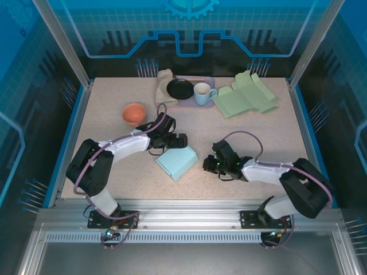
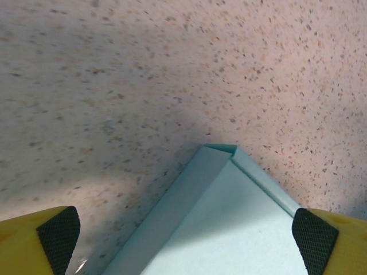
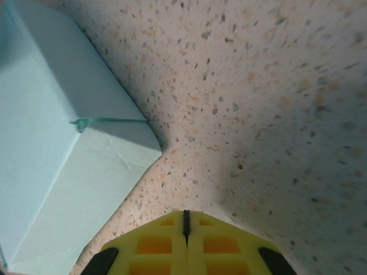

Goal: Fold the paper box

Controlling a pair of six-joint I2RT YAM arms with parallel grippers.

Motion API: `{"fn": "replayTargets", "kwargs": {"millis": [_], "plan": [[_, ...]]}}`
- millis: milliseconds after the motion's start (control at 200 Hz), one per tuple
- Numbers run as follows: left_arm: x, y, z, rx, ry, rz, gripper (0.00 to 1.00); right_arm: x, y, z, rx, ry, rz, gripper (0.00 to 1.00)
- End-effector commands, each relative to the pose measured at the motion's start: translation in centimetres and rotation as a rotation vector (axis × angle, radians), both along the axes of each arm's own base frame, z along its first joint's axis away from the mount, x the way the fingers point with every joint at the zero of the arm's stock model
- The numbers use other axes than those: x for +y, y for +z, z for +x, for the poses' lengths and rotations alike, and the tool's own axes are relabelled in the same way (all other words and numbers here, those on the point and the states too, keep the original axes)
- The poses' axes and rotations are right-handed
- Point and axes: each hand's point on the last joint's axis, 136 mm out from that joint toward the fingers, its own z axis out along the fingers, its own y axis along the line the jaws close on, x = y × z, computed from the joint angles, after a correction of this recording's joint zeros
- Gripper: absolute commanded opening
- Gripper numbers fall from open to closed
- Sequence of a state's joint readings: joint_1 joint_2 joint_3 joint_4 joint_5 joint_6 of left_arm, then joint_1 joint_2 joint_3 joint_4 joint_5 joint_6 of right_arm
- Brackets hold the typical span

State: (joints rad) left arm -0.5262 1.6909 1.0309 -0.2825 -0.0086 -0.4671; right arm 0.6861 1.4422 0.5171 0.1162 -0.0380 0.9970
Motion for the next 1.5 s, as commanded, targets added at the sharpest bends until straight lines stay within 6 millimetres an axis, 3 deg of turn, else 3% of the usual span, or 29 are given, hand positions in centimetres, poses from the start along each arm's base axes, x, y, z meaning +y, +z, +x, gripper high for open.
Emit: {"fn": "replayTargets", "kwargs": {"millis": [0, 390, 700, 1025, 1205, 1346, 1491], "plan": [[-1.7, 0.8, 0.9, -0.023, -0.064, -0.058, 0.99, 2.0, 1.0, 1.4, -0.003, 0.004, 0.089, 0.0], [-2.4, -1.9, -0.1, 0.059, -0.053, -0.094, 0.96, 2.6, -0.1, 3.1, 0.023, -0.019, 0.062, 0.0], [-3.6, -3.3, -1.3, 0.098, -0.07, -0.107, 0.94, 1.6, -2.4, 3.3, 0.066, -0.06, 0.048, 0.0], [-9.3, -3.0, -5.1, 0.112, -0.224, -0.165, 0.87, 1.1, -4.7, 3.3, 0.139, -0.082, 0.054, 0.0], [-11.7, -2.7, -6.8, 0.145, -0.264, -0.255, 0.87, 1.4, -4.4, 3.6, 0.11, -0.072, 0.093, 0.0], [-11.0, -2.8, -6.6, 0.146, -0.223, -0.229, 0.87, 1.1, -3.6, 3.7, 0.079, -0.07, 0.103, 0.0], [-6.6, -2.3, -3.8, 0.083, -0.04, -0.083, 0.88, 0.8, -1.5, 4.1, 0.037, -0.053, 0.082, 0.0]]}}
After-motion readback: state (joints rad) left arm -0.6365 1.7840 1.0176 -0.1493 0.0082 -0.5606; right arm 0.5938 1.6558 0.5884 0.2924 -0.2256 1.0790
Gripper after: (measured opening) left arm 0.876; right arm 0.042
